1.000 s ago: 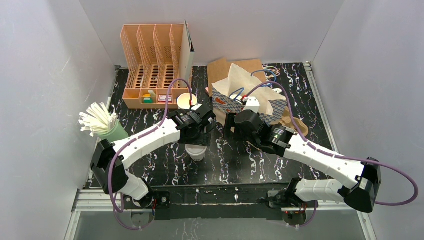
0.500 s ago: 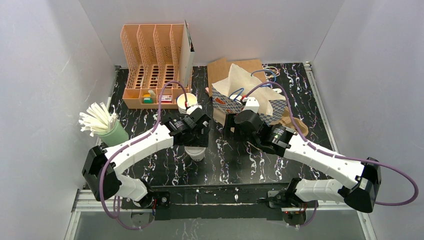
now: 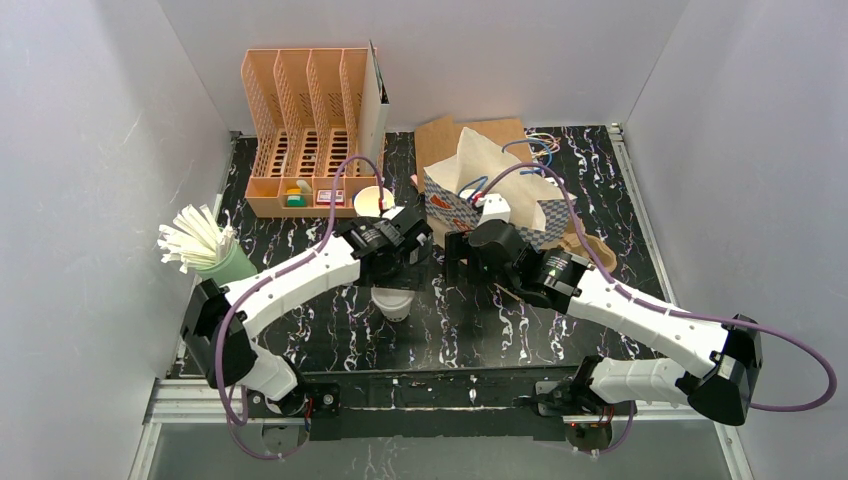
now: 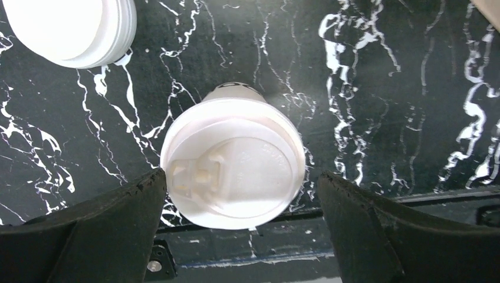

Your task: Pack the takeout coffee

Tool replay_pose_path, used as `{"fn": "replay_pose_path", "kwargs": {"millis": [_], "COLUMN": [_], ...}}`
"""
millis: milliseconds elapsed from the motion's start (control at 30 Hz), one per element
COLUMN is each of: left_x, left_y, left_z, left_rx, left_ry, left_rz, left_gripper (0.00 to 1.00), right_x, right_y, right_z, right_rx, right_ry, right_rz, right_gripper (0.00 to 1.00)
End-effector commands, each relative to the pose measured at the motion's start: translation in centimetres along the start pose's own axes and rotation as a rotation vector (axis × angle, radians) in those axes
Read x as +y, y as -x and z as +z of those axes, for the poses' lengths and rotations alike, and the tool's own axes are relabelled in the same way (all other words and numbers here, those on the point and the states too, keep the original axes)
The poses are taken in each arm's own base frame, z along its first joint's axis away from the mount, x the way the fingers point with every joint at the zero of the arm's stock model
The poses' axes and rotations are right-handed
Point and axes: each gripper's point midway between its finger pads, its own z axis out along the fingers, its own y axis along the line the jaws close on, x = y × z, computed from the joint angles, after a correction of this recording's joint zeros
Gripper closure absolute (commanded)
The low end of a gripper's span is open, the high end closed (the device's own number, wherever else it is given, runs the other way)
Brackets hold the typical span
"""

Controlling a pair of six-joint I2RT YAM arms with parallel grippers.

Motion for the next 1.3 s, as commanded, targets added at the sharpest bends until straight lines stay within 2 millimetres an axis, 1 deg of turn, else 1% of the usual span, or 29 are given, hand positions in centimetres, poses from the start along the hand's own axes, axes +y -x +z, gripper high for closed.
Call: {"fn": "replay_pose_path", "kwargs": {"millis": [0, 100, 133, 200, 300, 367, 400, 467, 567, 667, 767, 833, 900, 967, 1100, 1167, 1267], "left_x": [-1.1, -2.0, -2.0, -1.4, 0.7, 2.6, 3.5, 5.2, 6.7, 7.4, 7.8, 8.0, 7.9, 7.7, 7.3, 6.9, 6.4], "left_y": [1.4, 3.0, 3.4, 3.8, 4.6, 4.9, 4.8, 4.5, 3.4, 2.9, 2.5, 2.0, 1.3, 0.9, -0.4, -0.7, -0.9], "left_z": [-3.0, -5.1, -5.7, -6.7, -7.6, -7.7, -7.6, -7.3, -6.4, -5.7, -5.4, -5.1, -4.5, -4.3, -3.3, -3.0, -2.6], "left_rx": [0.001, -0.030, -0.037, -0.041, -0.051, -0.050, -0.041, -0.031, 0.011, 0.031, 0.033, 0.056, 0.081, 0.097, 0.136, 0.151, 0.161], "left_ry": [-0.041, -0.093, -0.100, -0.094, -0.087, -0.093, -0.099, -0.083, -0.065, -0.121, -0.183, -0.209, -0.228, -0.251, -0.283, -0.300, -0.324], "left_rz": [-0.014, -0.044, -0.053, -0.071, -0.134, -0.193, -0.219, -0.259, -0.306, -0.399, -0.472, -0.502, -0.520, -0.533, -0.563, -0.576, -0.594], "left_gripper": [0.02, 0.02, 0.02, 0.02, 0.02, 0.02, 0.03, 0.05, 0.08, 0.13, 0.14, 0.15, 0.15, 0.17, 0.27, 0.31, 0.35], "right_x": [2.4, 3.6, 4.0, 5.0, 6.8, 8.4, 9.1, 10.4, 11.9, 13.0, 13.5, 13.6, 13.4, 13.4, 13.5, 13.6, 13.7], "right_y": [2.7, 3.8, 4.3, 4.9, 4.7, 3.8, 3.4, 2.2, 0.9, 0.3, -0.2, -0.6, -1.4, -1.6, -2.0, -2.2, -2.2], "right_z": [-1.3, -2.2, -2.6, -3.3, -4.3, -4.9, -5.1, -4.8, -3.5, -1.5, 0.8, 1.9, 3.0, 3.4, 4.2, 4.5, 5.1], "right_rx": [-0.072, -0.112, -0.126, -0.155, -0.166, -0.154, -0.143, -0.091, -0.007, 0.023, 0.074, 0.114, 0.157, 0.164, 0.185, 0.201, 0.211], "right_ry": [0.142, 0.237, 0.262, 0.323, 0.452, 0.569, 0.617, 0.699, 0.777, 0.802, 0.792, 0.786, 0.773, 0.769, 0.766, 0.764, 0.746], "right_rz": [-0.164, -0.357, -0.419, -0.506, -0.608, -0.655, -0.671, -0.712, -0.755, -0.781, -0.815, -0.835, -0.847, -0.852, -0.841, -0.839, -0.833], "right_gripper": [0.02, 0.02, 0.02, 0.02, 0.02, 0.02, 0.02, 0.02, 0.02, 0.02, 0.02, 0.02, 0.02, 0.02, 0.02, 0.02, 0.02]}}
